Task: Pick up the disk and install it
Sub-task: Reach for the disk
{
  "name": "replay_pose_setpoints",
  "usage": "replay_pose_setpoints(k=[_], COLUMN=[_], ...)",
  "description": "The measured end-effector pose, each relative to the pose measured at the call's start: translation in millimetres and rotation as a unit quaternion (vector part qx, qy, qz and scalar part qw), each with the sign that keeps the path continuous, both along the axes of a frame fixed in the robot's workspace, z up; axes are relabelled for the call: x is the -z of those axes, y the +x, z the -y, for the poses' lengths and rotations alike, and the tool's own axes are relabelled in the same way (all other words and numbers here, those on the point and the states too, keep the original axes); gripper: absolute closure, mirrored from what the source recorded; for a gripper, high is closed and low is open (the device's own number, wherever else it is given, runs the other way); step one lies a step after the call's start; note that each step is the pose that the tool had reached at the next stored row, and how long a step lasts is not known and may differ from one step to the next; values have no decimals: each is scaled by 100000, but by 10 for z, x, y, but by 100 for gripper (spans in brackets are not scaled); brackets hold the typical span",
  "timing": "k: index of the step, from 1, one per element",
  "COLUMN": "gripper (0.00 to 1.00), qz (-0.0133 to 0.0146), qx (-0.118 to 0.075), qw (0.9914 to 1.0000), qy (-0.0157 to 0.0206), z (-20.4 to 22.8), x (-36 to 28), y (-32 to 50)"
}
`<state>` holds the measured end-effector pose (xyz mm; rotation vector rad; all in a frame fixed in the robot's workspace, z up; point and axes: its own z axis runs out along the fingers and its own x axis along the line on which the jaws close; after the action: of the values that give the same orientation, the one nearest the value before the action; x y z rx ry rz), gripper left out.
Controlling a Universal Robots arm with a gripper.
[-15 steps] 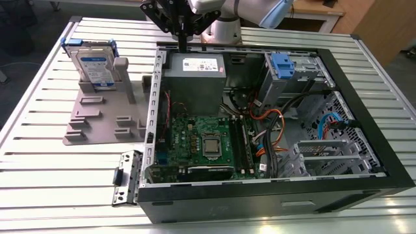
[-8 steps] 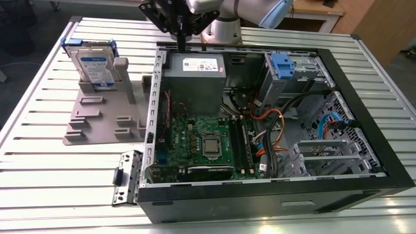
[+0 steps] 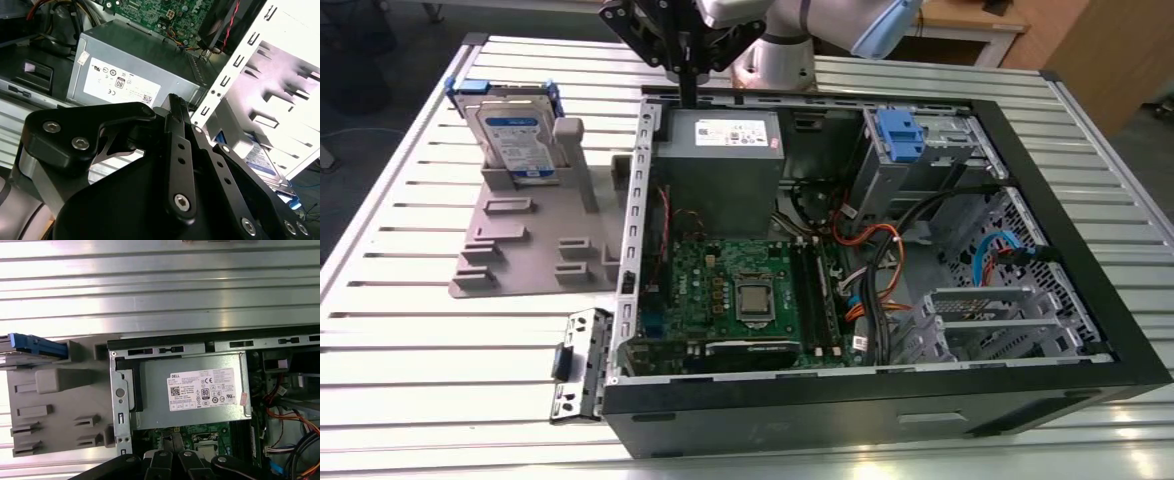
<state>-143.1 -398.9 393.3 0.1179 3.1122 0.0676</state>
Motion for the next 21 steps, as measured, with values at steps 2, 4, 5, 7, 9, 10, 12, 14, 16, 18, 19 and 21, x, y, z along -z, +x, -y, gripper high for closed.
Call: replay_pose_setpoints(k=[2, 4, 5, 7, 9, 10, 12, 14, 16, 18, 19, 21], gripper=[90, 90, 90, 90, 90, 90, 90, 90, 90, 90, 90, 90], qz=[0, 1, 3, 1, 0, 0, 1, 5, 2, 4, 1, 0], qx=[1, 2, 0, -1, 3, 0, 3, 5, 4, 5, 2, 3], qw=[100000, 100000, 100000, 100000, 100000, 100000, 100000, 100000, 100000, 100000, 100000, 100000], qy=[1, 1, 5, 0, 2, -2, 2, 6, 3, 4, 2, 2], z=[0, 0, 0, 0, 0, 0, 0, 0, 0, 0, 0, 0], x=[0, 0, 0, 0, 0, 0, 1, 1, 1, 1, 1, 1], y=[-9, -19, -26, -39, -55, -63, -80, -95, -109, -123, -130, -144])
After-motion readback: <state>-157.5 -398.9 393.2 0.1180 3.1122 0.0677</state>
